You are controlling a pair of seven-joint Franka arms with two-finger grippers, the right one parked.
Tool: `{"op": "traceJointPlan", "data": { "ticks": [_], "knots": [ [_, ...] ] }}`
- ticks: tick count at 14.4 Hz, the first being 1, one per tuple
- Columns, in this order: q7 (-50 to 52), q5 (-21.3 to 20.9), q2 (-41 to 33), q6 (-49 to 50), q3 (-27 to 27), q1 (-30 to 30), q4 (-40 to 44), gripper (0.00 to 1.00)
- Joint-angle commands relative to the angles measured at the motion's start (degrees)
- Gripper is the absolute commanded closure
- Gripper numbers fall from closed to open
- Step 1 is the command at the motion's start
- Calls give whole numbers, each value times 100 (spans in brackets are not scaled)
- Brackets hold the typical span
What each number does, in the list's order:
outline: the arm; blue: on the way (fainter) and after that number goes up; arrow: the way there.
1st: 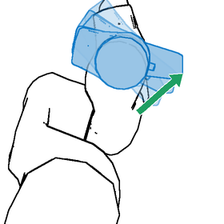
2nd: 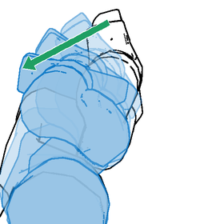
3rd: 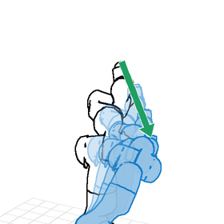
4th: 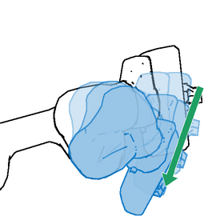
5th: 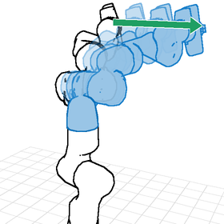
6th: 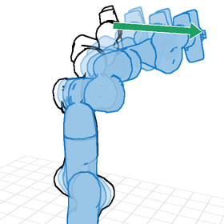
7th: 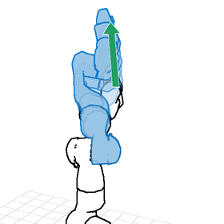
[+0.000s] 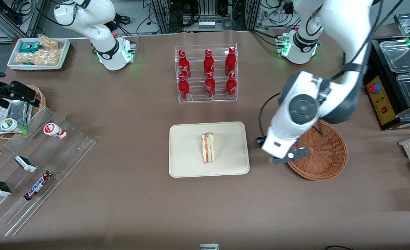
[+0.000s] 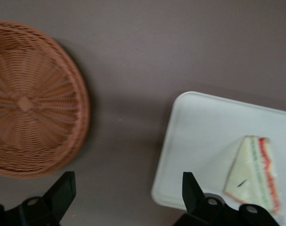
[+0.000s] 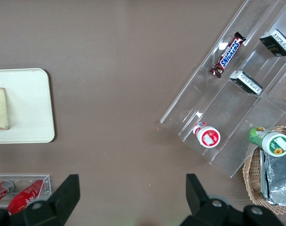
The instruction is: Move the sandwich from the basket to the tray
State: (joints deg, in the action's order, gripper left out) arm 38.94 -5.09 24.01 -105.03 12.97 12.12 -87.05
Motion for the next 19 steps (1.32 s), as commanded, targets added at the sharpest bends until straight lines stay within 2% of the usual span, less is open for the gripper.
{"op": "traceJointPlan", "data": {
  "ticks": [1,9,13,19],
  "knots": [
    [-711,43,-537,412,48,-490,-365,0],
    [-2205,69,-1363,1476,48,-1545,-383,0],
    [-2768,411,-1706,1564,39,-2020,-374,0],
    [-2805,438,-2023,1556,30,-2056,-322,0]
  ]
}}
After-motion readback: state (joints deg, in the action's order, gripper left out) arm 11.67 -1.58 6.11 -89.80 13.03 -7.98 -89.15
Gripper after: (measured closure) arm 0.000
